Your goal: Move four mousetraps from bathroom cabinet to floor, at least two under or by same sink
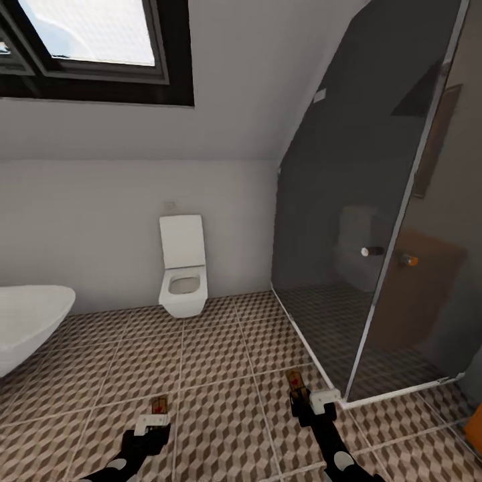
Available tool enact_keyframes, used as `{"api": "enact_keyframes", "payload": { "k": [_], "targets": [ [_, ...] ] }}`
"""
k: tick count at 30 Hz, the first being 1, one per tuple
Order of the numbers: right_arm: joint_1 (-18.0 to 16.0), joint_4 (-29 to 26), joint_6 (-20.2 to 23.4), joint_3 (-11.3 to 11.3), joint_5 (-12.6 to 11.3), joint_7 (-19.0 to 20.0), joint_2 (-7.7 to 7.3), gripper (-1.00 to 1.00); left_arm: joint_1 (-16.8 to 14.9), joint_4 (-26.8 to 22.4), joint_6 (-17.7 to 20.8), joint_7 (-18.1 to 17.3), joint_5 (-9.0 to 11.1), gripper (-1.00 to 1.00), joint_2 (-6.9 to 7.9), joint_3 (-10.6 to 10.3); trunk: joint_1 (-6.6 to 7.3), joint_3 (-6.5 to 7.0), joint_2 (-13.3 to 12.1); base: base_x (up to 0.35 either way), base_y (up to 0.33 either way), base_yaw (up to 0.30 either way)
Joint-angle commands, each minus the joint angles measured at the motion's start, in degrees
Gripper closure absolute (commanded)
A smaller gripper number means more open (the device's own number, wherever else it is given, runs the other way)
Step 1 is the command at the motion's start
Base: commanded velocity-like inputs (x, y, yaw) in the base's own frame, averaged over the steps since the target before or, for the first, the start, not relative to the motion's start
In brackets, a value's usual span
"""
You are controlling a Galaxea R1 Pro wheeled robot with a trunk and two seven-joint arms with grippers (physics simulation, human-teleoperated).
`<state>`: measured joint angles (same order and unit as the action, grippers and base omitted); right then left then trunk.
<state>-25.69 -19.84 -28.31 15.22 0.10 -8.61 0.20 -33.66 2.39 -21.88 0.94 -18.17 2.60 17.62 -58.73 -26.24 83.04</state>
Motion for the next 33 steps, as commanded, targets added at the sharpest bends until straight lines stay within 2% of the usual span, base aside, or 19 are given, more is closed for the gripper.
{"api": "enact_keyframes", "payload": {
  "k": [1, 9, 33],
  "targets": [
    [-0.07, 0.07, -0.16, 0.42, -0.19, -0.45, -0.02, 1.00, -0.09, 0.24, -0.38, 0.12, -0.63, 1.00, 0.04, 0.49, 0.00, -0.09, 0.04, 0.000, 0.332, 0.264],
    [-0.07, 0.07, -0.16, 0.46, -0.19, -0.45, -0.01, 1.00, -0.05, 0.24, -0.38, 0.12, -0.62, 1.00, 0.04, 0.49, 0.00, -0.33, 0.04, 0.000, 0.243, 0.264],
    [-0.07, 0.07, -0.16, 0.47, -0.12, -0.45, -0.02, 1.00, -0.01, 0.25, -0.42, 0.12, -0.64, 1.00, 0.04, 0.49, 0.00, -1.03, 0.04, 0.000, 0.003, 0.264]
  ]
}}
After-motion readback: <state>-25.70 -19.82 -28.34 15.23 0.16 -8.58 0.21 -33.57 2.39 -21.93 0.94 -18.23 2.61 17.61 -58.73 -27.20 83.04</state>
